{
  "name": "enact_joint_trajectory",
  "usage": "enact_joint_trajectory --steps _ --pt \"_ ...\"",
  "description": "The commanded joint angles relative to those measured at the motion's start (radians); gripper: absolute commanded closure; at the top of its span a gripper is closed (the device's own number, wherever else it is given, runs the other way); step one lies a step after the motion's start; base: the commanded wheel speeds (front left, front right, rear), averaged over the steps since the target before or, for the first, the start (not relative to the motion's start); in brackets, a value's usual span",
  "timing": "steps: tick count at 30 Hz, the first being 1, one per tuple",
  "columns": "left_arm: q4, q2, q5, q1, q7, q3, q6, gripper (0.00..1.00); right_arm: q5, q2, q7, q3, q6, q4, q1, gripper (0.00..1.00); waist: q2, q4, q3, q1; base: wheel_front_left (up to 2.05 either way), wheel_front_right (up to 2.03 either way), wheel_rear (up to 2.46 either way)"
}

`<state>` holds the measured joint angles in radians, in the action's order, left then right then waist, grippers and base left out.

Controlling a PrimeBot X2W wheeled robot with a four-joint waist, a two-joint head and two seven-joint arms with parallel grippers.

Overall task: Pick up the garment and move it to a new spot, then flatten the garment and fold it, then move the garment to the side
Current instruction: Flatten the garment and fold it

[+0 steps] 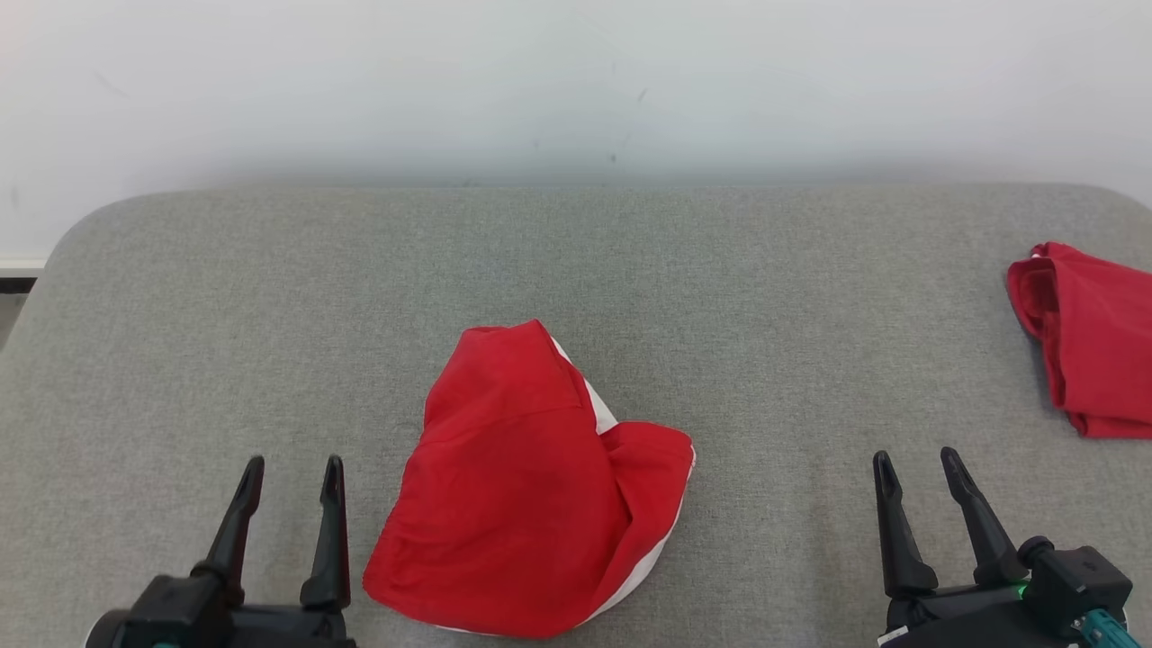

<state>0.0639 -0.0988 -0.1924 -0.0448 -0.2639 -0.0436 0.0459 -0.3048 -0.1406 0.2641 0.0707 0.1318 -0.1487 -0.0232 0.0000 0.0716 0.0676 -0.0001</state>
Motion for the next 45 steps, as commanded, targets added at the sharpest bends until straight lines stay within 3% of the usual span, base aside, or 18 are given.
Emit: enact_joint_trajectory --steps 1,12,22,34,43,44,45 --pt "-0.007 0.005 0.017 0.025 0.0 0.012 0.009 0.0 -0.003 0.002 0.0 0.001 -0.003 -0.001 0.009 0.0 0.0 -0.003 -0.004 0.0001 0.0 0.0 0.0" --pt "0.016 0.024 0.06 0.051 0.0 0.052 0.018 0.0 -0.01 -0.007 0.0 0.015 -0.003 -0.014 0.019 0.0 0.0 -0.001 -0.005 0.0001 0.0 0.0 0.0" --pt "0.041 0.038 0.066 0.029 0.0 0.045 0.031 0.0 -0.035 -0.061 0.0 0.111 -0.003 -0.091 -0.075 0.0 0.0 0.039 0.005 0.0001 0.0 0.0 0.0" --pt "0.06 0.046 0.057 0.007 0.0 0.027 0.036 0.0 -0.114 -0.102 -0.006 0.29 -0.003 -0.305 -0.25 0.0 0.0 0.14 0.042 0.0001 0.0 0.0 0.0" --pt "0.071 0.049 0.046 -0.016 0.0 0.001 0.034 0.0 -0.222 -0.088 -0.008 0.391 -0.003 -0.482 -0.332 0.0 0.0 0.2 0.085 0.0001 0.0 0.0 0.0" --pt "0.072 0.049 0.043 -0.017 0.0 -0.002 0.031 0.0 -0.232 -0.089 -0.008 0.401 -0.003 -0.499 -0.34 0.7 0.0 0.203 0.088 0.0001 0.0 0.0 0.0" --pt "0.074 0.049 0.042 -0.016 0.0 -0.005 0.028 0.0 -0.246 -0.089 -0.007 0.408 -0.003 -0.513 -0.349 1.0 0.0 0.204 0.089 0.0001 0.0 0.0 0.0"
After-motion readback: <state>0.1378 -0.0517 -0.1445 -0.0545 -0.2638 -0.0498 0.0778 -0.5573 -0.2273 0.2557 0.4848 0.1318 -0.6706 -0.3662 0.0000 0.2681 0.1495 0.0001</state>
